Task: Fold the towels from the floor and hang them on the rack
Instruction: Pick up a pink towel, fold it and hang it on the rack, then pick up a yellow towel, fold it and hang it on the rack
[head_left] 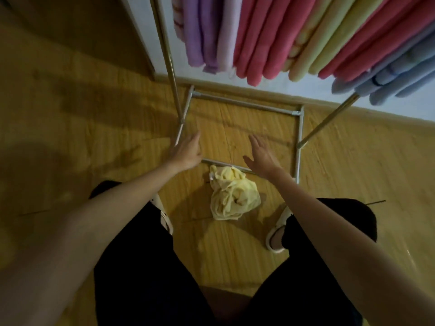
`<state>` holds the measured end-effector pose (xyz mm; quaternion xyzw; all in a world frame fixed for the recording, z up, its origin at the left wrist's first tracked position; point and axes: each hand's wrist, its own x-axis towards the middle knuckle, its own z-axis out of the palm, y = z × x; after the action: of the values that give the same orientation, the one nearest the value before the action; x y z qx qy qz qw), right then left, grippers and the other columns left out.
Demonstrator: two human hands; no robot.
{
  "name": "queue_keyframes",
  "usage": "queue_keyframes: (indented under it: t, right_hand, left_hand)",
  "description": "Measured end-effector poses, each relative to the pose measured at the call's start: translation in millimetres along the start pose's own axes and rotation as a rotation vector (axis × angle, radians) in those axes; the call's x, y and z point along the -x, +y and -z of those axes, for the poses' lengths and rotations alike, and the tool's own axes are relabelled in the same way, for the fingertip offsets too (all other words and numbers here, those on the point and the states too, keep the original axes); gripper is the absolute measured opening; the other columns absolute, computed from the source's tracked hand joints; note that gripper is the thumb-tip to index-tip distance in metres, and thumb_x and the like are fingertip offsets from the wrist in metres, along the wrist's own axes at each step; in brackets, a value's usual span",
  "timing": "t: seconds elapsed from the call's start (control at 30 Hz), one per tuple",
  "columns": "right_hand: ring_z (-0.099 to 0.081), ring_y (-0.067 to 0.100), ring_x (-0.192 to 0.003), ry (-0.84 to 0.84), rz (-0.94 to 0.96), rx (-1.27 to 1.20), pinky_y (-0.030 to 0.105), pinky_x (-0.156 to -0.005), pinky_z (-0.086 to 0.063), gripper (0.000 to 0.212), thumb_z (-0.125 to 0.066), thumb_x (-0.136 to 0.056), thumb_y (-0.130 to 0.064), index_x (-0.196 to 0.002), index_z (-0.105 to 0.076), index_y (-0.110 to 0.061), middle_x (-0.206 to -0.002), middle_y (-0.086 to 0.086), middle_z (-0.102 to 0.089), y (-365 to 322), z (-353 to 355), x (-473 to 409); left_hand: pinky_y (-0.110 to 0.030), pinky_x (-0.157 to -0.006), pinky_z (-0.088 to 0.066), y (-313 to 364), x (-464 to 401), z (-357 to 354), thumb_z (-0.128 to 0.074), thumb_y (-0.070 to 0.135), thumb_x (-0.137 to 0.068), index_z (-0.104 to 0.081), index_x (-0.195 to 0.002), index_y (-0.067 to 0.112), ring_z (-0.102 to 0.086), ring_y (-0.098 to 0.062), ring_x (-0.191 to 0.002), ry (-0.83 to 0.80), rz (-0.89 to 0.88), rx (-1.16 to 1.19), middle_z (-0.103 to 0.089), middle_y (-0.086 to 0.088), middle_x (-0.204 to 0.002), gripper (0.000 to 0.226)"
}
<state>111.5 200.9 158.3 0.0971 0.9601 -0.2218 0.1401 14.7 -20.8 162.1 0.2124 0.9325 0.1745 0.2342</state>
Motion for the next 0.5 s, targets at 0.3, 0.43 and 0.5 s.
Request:
queue_keyframes:
  t: [0.3, 0.43, 0.5]
  right_hand:
    - [-0.015, 0.03, -0.146, -0.293, -0.149, -0.019, 0.044, -0.114, -0.027, 0.076, -0.054, -0.094, -0.025, -0.152, -0.008, -0.009, -0.159, 0.013, -0.011, 80, -136, 11]
    - [-0.021, 0.033, -0.143, -0.367, -0.142, 0.001, 0.041, -0.109, -0.032, 0.074, -0.053, -0.094, -0.02, -0.152, -0.008, -0.011, -0.159, 0.015, -0.01, 93, -173, -3]
    - [-0.022, 0.034, -0.143, -0.391, -0.136, -0.031, 0.042, -0.11, -0.031, 0.074, -0.053, -0.094, -0.017, -0.153, -0.008, -0.012, -0.159, 0.017, -0.013, 99, -189, -14]
  left_hand:
    - [-0.032, -0.108, -0.029, -26, -9, -159, -0.052, 0.009, -0.093, -0.026, -0.146, 0.006, -0.031, -0.026, -0.138, -0.267, 0.046, 0.056, -0.032, -0.011, -0.15, 0.059]
    - [-0.032, -0.102, -0.033, -29, -30, -207, -0.053, 0.009, -0.093, -0.042, -0.135, 0.003, -0.041, -0.028, -0.129, -0.298, 0.041, 0.05, -0.044, -0.014, -0.138, 0.043]
    - [-0.033, -0.1, -0.036, -28, -42, -226, -0.054, 0.013, -0.094, -0.047, -0.131, 0.003, -0.044, -0.029, -0.126, -0.307, 0.046, 0.061, -0.048, -0.013, -0.135, 0.039]
